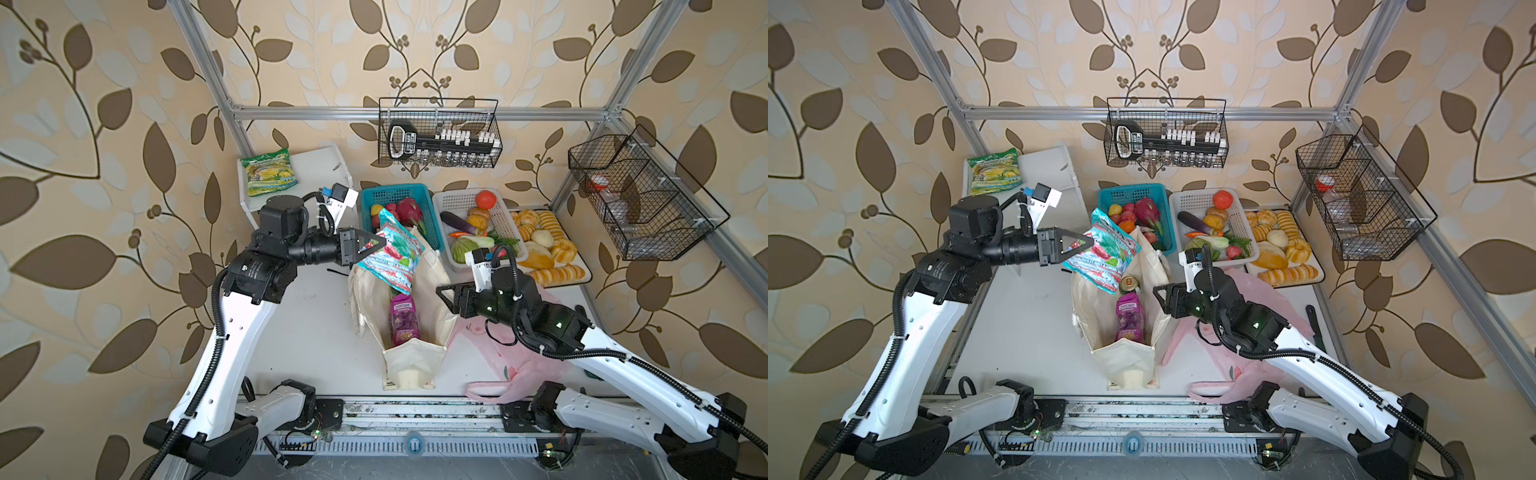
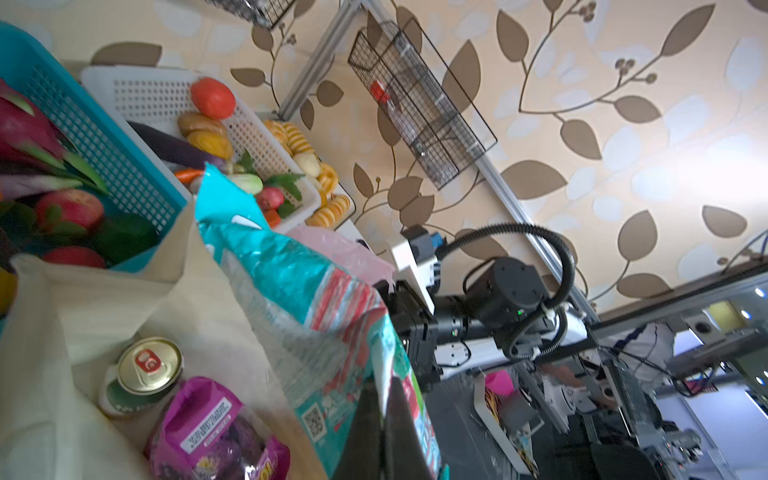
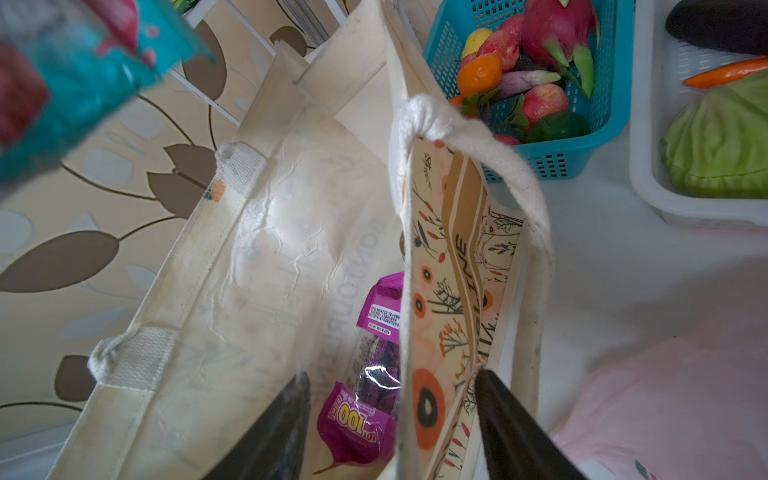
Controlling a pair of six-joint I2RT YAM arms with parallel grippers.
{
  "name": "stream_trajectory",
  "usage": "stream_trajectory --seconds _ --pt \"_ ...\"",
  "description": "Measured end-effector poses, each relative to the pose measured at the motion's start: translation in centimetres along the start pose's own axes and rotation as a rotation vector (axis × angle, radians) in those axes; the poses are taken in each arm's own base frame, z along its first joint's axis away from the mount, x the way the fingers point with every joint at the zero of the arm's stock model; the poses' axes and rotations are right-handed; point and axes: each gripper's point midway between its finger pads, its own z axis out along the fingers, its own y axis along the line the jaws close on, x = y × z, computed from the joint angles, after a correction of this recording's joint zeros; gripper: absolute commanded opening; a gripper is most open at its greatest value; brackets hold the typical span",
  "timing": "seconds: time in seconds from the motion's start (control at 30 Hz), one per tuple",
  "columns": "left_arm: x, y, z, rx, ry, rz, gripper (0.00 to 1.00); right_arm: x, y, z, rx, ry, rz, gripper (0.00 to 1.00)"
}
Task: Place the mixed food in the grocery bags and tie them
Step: 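Carry the teal candy bag into the tote bag with the left gripper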
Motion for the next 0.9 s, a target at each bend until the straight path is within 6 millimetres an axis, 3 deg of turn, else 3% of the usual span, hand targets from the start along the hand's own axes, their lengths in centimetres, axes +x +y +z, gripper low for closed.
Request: stream_trajectory --seconds 0.13,0.47,0.73,0.8,0.9 --pt "3.4 0.7 1.4 -0.016 0.106 0.003 0.0 0.0 -0.1 0.1 0.003 0.001 0.002 0.64" --pt "11.0 5.8 6.9 -0.19 0.382 0.025 0.0 0.1 -0.1 0.2 0.005 0.004 0.009 0.64" --pt "15.3 6.3 7.7 -0.197 0.533 0.075 0.0 0.4 -0.3 0.7 0.014 0.02 0.009 0.63" --pt "16.2 5.7 7.8 -0.16 0.572 0.094 0.07 0.6 -0.4 0.9 0.017 0.027 0.01 0.63" --pt "17.7 4.6 8.0 -0.104 0.631 0.128 0.31 0.7 -0.4 1.0 0.018 0.034 0.011 0.63"
